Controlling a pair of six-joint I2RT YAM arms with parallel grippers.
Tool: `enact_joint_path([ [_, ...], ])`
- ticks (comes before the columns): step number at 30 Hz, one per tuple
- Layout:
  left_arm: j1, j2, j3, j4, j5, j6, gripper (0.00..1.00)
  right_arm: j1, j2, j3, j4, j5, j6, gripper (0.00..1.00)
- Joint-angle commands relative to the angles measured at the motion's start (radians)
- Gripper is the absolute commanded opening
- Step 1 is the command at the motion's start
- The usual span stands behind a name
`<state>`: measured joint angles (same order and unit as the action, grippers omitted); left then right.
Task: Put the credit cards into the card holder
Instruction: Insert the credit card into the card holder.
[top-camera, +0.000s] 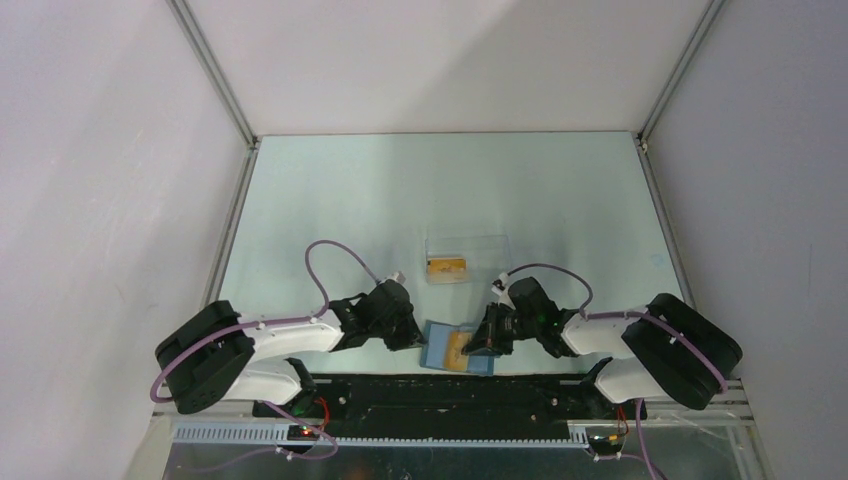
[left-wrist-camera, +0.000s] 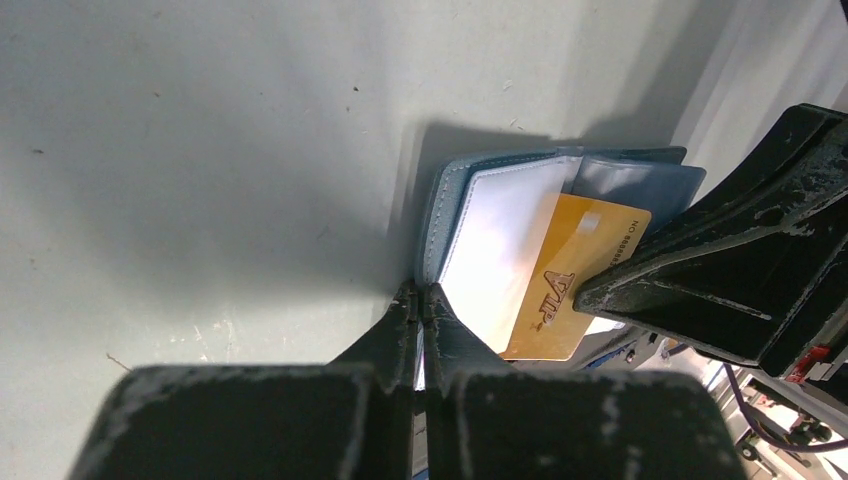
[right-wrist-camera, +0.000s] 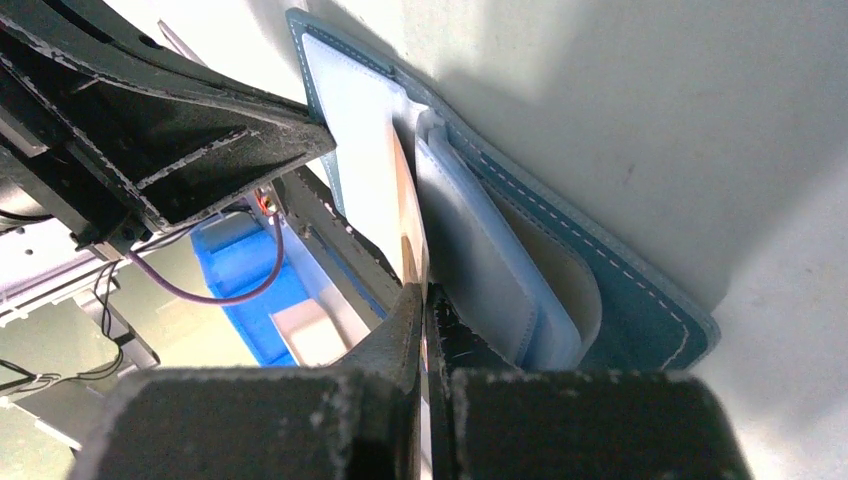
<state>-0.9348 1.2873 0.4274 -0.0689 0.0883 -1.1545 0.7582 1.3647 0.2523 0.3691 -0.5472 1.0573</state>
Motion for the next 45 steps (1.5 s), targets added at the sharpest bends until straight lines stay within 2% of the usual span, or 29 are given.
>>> enact_joint_path([
  [1, -0.008, 0.009, -0.007, -0.005, -0.046, 0.01, 0.0, 0.011, 0.037, 0.012, -0.067, -0.011, -0.051, 0.0],
  [5, -0.008, 0.017, 0.002, -0.005, -0.037, 0.021, 0.0, 0.013, 0.125, 0.03, 0.004, -0.022, -0.069, 0.0],
  [8, -0.009, 0.017, 0.0, -0.005, -0.029, 0.023, 0.0, 0.013, 0.127, 0.036, 0.02, -0.004, -0.079, 0.0],
  [13, -0.009, 0.013, -0.007, -0.003, -0.027, 0.024, 0.0, 0.009, 0.058, 0.067, -0.066, 0.08, -0.133, 0.0],
  [19, -0.009, 0.031, 0.001, -0.002, -0.02, 0.031, 0.0, -0.016, 0.046, 0.094, -0.127, 0.109, -0.183, 0.0],
  [28, -0.009, 0.034, 0.004, 0.0, -0.018, 0.034, 0.0, -0.036, 0.087, 0.094, -0.065, 0.093, -0.172, 0.0],
  [36, -0.009, 0.033, 0.002, 0.0, -0.021, 0.029, 0.0, 0.003, 0.185, 0.094, 0.013, 0.036, -0.111, 0.0],
  [45, -0.009, 0.034, 0.005, -0.001, -0.019, 0.03, 0.0, 0.023, 0.248, 0.137, 0.035, 0.043, -0.102, 0.0],
])
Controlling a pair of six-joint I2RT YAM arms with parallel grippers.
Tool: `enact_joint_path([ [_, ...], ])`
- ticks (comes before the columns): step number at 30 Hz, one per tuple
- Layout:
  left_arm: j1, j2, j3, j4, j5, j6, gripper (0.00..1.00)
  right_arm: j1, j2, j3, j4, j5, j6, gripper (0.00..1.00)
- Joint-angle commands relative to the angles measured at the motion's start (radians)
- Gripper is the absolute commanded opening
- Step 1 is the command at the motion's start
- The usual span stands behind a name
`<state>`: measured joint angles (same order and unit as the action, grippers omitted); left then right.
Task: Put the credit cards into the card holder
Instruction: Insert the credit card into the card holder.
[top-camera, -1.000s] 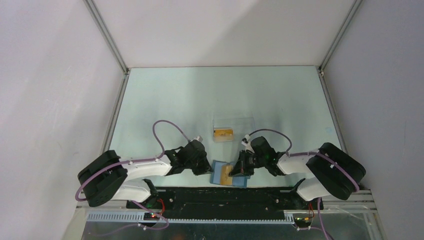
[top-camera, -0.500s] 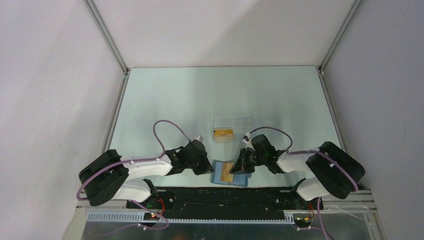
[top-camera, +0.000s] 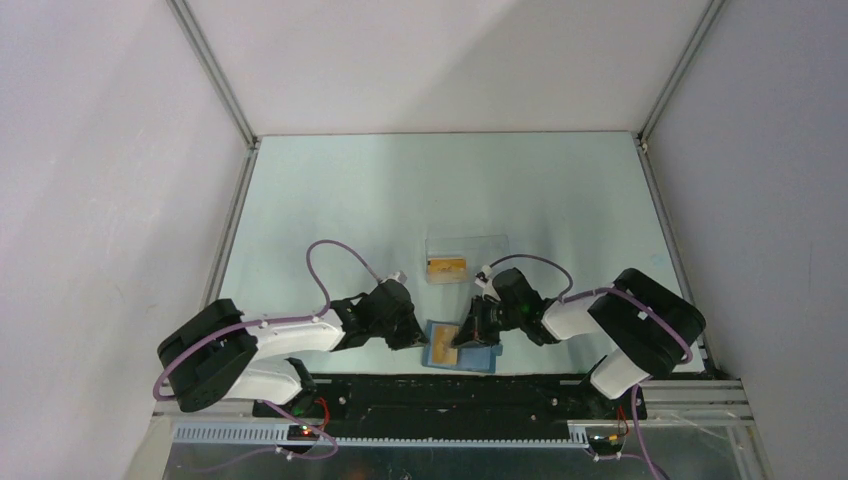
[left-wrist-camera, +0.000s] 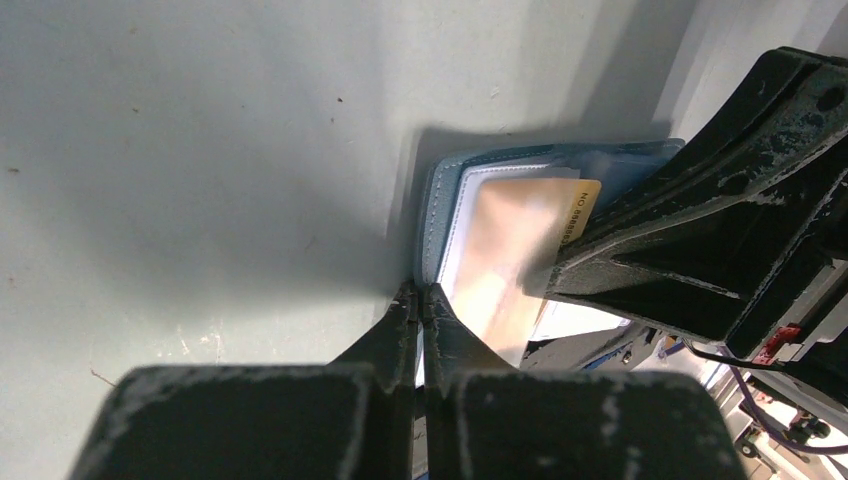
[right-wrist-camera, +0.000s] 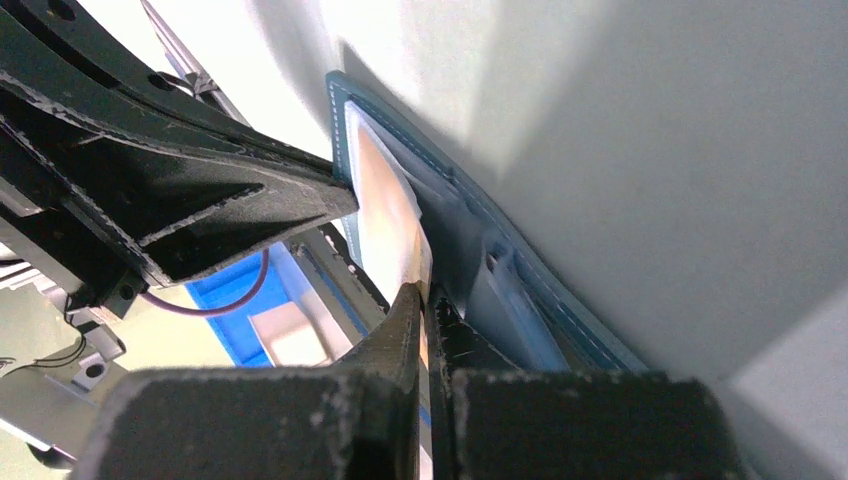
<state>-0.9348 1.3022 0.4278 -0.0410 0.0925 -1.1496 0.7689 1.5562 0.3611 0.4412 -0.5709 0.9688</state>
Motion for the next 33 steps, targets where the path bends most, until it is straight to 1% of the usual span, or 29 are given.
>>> enact_joint_path([
  [1, -0.009, 0.019, 0.004, -0.029, -0.023, 0.024, 0.0, 0.013, 0.061, 0.031, -0.036, 0.065, -0.01, 0.03],
  [2, -0.009, 0.018, 0.004, -0.029, -0.023, 0.023, 0.0, 0.015, 0.064, 0.038, -0.049, 0.065, -0.008, 0.05],
  [4, -0.009, 0.016, 0.001, -0.028, -0.025, 0.02, 0.0, 0.014, 0.052, 0.043, -0.087, 0.069, -0.008, 0.13],
  [5, -0.009, 0.013, -0.001, -0.028, -0.027, 0.019, 0.0, 0.014, 0.042, 0.043, -0.104, 0.071, -0.01, 0.21],
  [6, -0.009, 0.011, -0.002, -0.029, -0.028, 0.018, 0.0, 0.015, 0.019, 0.044, -0.149, 0.082, -0.012, 0.26],
  [8, -0.009, 0.004, -0.005, -0.029, -0.032, 0.014, 0.0, 0.016, -0.022, 0.044, -0.2, 0.1, -0.017, 0.44],
  [9, -0.009, 0.001, -0.005, -0.028, -0.032, 0.012, 0.0, 0.016, -0.045, 0.044, -0.215, 0.105, -0.019, 0.47],
  [10, -0.009, -0.003, -0.007, -0.028, -0.034, 0.012, 0.0, 0.016, -0.056, 0.044, -0.235, 0.111, -0.019, 0.53],
  [12, -0.009, -0.008, -0.008, -0.027, -0.035, 0.01, 0.0, 0.018, -0.075, 0.049, -0.263, 0.115, -0.018, 0.59],
  [16, -0.009, -0.01, -0.012, -0.029, -0.037, 0.009, 0.0, 0.021, -0.074, 0.072, -0.309, 0.119, -0.029, 0.66],
  [21, -0.01, -0.011, -0.009, -0.029, -0.035, 0.01, 0.0, 0.029, -0.037, 0.08, -0.273, 0.102, -0.027, 0.68],
  [23, -0.009, -0.012, -0.009, -0.029, -0.036, 0.01, 0.0, 0.031, -0.008, 0.084, -0.238, 0.082, -0.02, 0.68],
  [26, -0.009, -0.013, -0.009, -0.028, -0.034, 0.009, 0.01, 0.037, 0.032, 0.1, -0.203, 0.057, -0.007, 0.64],
  [27, -0.009, -0.013, -0.008, -0.029, -0.034, 0.009, 0.04, 0.045, 0.048, 0.112, -0.193, 0.047, -0.006, 0.63],
  [30, -0.009, -0.027, -0.011, -0.03, -0.036, 0.003, 0.12, 0.061, 0.075, 0.149, -0.193, 0.041, -0.006, 0.55],
  [33, -0.009, -0.051, -0.018, -0.032, -0.044, -0.004, 0.19, 0.071, 0.085, 0.176, -0.227, 0.048, -0.016, 0.51],
])
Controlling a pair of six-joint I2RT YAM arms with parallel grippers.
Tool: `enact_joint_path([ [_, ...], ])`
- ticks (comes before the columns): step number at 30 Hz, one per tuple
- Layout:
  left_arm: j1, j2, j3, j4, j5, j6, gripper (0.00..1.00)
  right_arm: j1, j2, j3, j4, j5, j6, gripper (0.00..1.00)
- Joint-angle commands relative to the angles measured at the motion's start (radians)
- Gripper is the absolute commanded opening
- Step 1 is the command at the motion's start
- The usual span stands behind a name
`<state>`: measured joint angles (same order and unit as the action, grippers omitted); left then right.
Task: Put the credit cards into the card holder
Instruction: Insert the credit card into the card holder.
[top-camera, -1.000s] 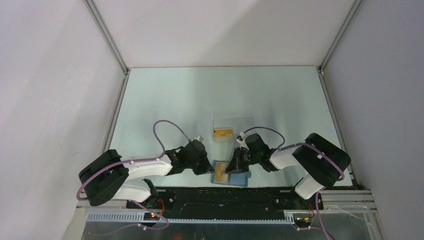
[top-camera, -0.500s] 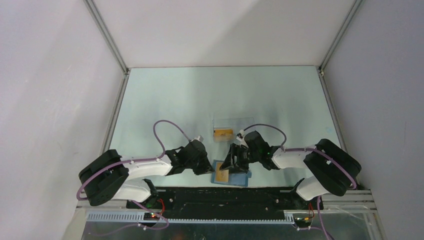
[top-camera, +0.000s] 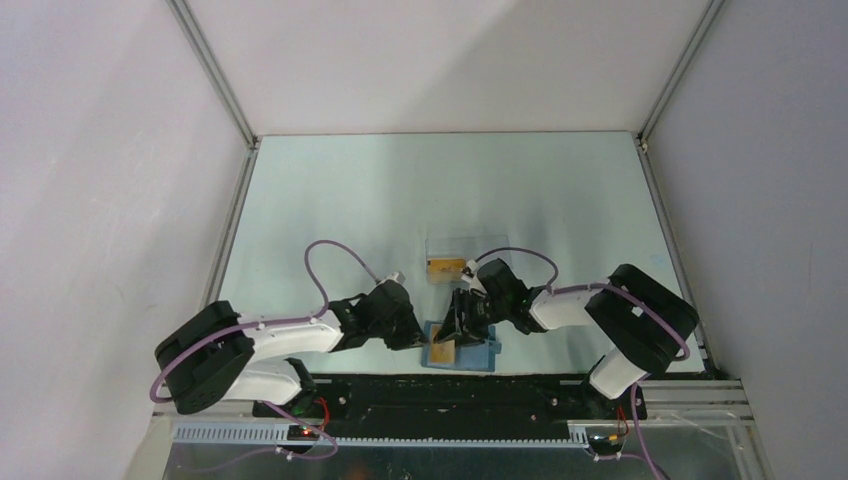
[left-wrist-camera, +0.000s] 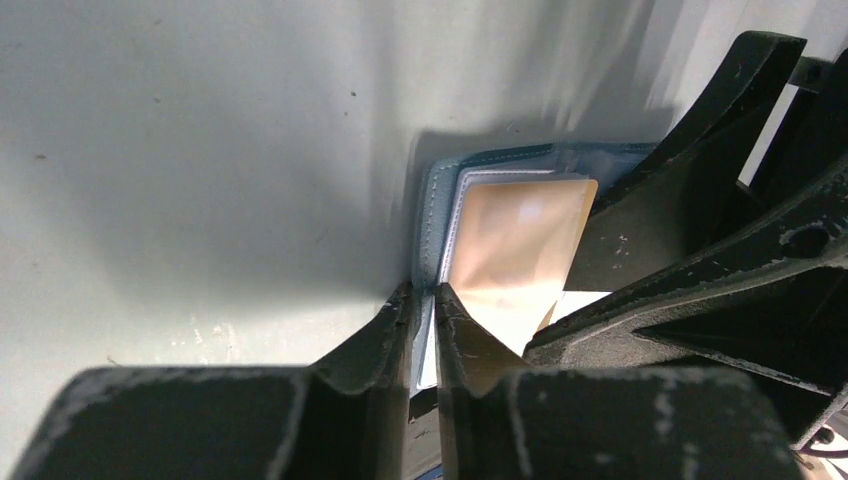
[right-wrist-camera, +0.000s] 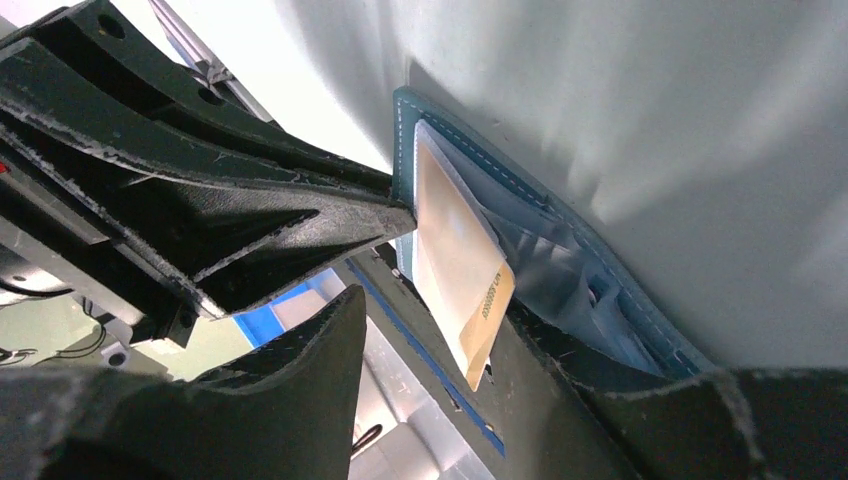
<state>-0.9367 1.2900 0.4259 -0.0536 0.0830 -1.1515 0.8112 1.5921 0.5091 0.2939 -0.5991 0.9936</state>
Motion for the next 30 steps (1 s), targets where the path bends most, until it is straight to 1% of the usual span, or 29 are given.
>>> enact_joint_path([
  [1, -0.007, -0.044, -0.018, -0.021, -0.037, -0.005, 0.2, 0.029, 0.049, 0.032, -0.089, 0.084, -0.042, 0.51],
  [5, -0.007, -0.088, -0.028, -0.045, -0.06, -0.017, 0.27, 0.03, 0.031, 0.042, -0.168, 0.115, -0.076, 0.53],
  [7, -0.007, -0.113, -0.034, -0.052, -0.071, -0.026, 0.3, 0.033, 0.022, 0.055, -0.219, 0.13, -0.098, 0.56],
  [8, -0.007, -0.131, -0.036, -0.052, -0.073, -0.029, 0.31, 0.034, 0.018, 0.061, -0.237, 0.137, -0.117, 0.59],
  [11, -0.006, -0.169, -0.049, -0.057, -0.08, -0.045, 0.35, 0.043, -0.003, 0.096, -0.353, 0.173, -0.152, 0.65],
  [12, -0.005, -0.187, -0.052, -0.059, -0.094, -0.054, 0.35, 0.046, -0.016, 0.103, -0.373, 0.18, -0.165, 0.68],
  [15, -0.003, -0.211, -0.065, -0.061, -0.114, -0.06, 0.38, 0.059, -0.046, 0.139, -0.458, 0.212, -0.185, 0.72],
  [21, 0.018, -0.207, -0.064, -0.062, -0.097, -0.048, 0.41, 0.081, -0.079, 0.18, -0.567, 0.27, -0.216, 0.78],
  [24, 0.025, -0.191, -0.058, -0.061, -0.091, -0.036, 0.42, 0.088, -0.075, 0.181, -0.571, 0.281, -0.224, 0.78],
  [26, 0.027, -0.176, -0.052, -0.05, -0.076, -0.029, 0.42, 0.09, -0.063, 0.183, -0.558, 0.269, -0.225, 0.77],
  [28, 0.03, -0.16, -0.047, -0.04, -0.056, -0.025, 0.41, 0.093, -0.047, 0.191, -0.538, 0.255, -0.227, 0.7],
  [29, 0.03, -0.151, -0.045, -0.036, -0.052, -0.023, 0.41, 0.094, -0.033, 0.196, -0.534, 0.25, -0.228, 0.64],
  [30, 0.031, -0.148, -0.044, -0.031, -0.047, -0.022, 0.4, 0.096, -0.025, 0.206, -0.528, 0.242, -0.23, 0.62],
])
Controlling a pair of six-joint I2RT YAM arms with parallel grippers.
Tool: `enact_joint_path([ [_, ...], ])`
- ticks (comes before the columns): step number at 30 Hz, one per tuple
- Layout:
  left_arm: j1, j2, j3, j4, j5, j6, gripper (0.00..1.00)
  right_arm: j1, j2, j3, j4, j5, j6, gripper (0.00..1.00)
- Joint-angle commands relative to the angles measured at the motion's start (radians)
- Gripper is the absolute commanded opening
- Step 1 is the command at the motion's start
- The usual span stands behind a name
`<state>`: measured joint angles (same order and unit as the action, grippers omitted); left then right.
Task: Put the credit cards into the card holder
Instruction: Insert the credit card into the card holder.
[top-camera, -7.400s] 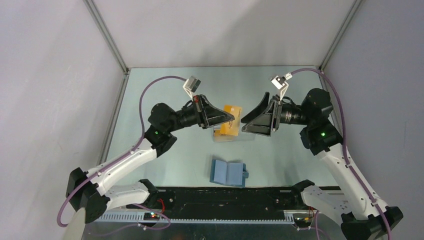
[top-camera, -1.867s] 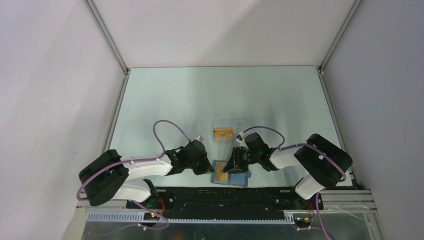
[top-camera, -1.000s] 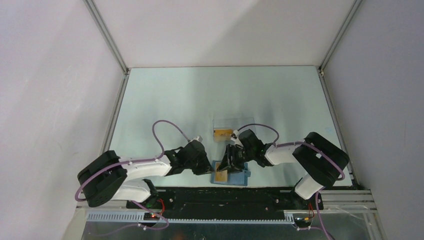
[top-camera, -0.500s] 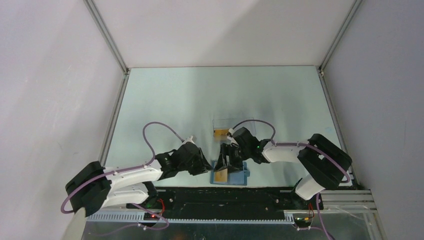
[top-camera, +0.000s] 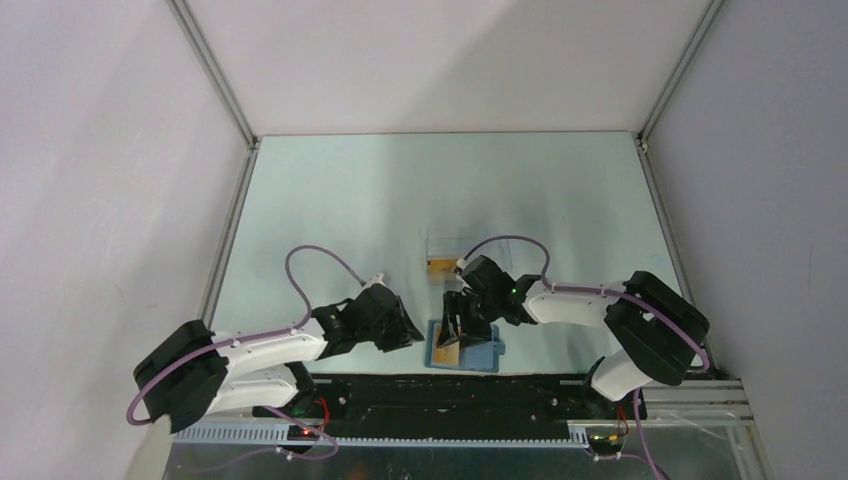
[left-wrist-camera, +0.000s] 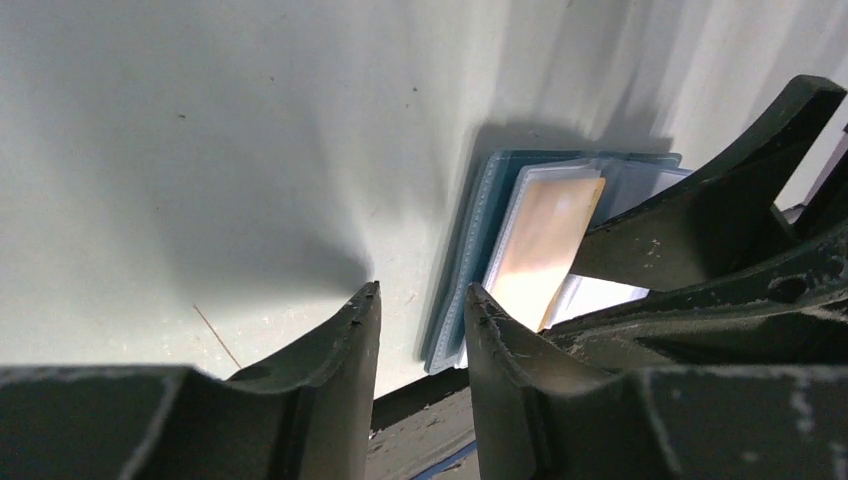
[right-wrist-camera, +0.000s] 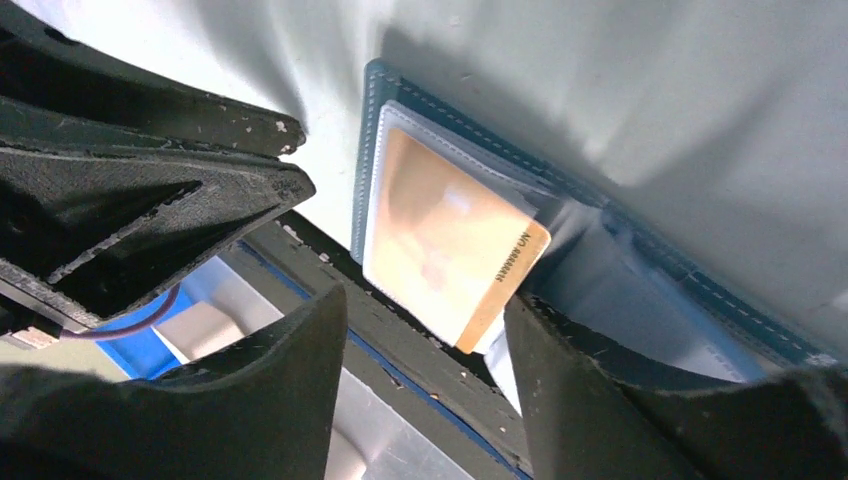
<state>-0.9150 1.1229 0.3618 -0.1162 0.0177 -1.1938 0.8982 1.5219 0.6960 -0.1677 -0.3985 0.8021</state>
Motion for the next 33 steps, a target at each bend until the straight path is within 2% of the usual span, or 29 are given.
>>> enact_joint_path([
  [1, 0.009, 0.026, 0.021, 0.034, 0.02, 0.021, 0.4, 0.01, 0.063, 0.027, -0.067, 0.038, -0.044, 0.6],
  [3, 0.011, 0.033, 0.022, 0.039, 0.027, 0.021, 0.4, 0.018, 0.087, 0.057, -0.078, 0.033, -0.056, 0.57],
  [8, 0.015, 0.043, 0.019, 0.046, 0.037, 0.024, 0.4, 0.043, 0.108, 0.123, -0.123, 0.043, -0.083, 0.56],
  [13, 0.026, 0.044, 0.023, 0.053, 0.051, 0.047, 0.42, 0.053, 0.066, 0.139, -0.208, 0.105, -0.114, 0.65],
  [15, 0.038, 0.046, 0.031, 0.05, 0.063, 0.075, 0.48, 0.053, 0.038, 0.143, -0.26, 0.133, -0.133, 0.7],
  [17, 0.052, 0.046, 0.041, 0.044, 0.071, 0.112, 0.6, 0.054, 0.005, 0.146, -0.32, 0.148, -0.148, 0.74],
  [21, 0.075, 0.063, 0.102, 0.005, 0.094, 0.22, 0.7, 0.053, -0.064, 0.161, -0.387, 0.152, -0.158, 0.77],
  [29, 0.099, 0.188, 0.242, -0.027, 0.171, 0.386, 0.72, 0.038, -0.208, 0.15, -0.494, 0.139, -0.108, 0.83],
  [33, 0.097, 0.273, 0.318, -0.029, 0.223, 0.433, 0.7, -0.013, -0.272, 0.08, -0.502, 0.082, -0.074, 0.83],
])
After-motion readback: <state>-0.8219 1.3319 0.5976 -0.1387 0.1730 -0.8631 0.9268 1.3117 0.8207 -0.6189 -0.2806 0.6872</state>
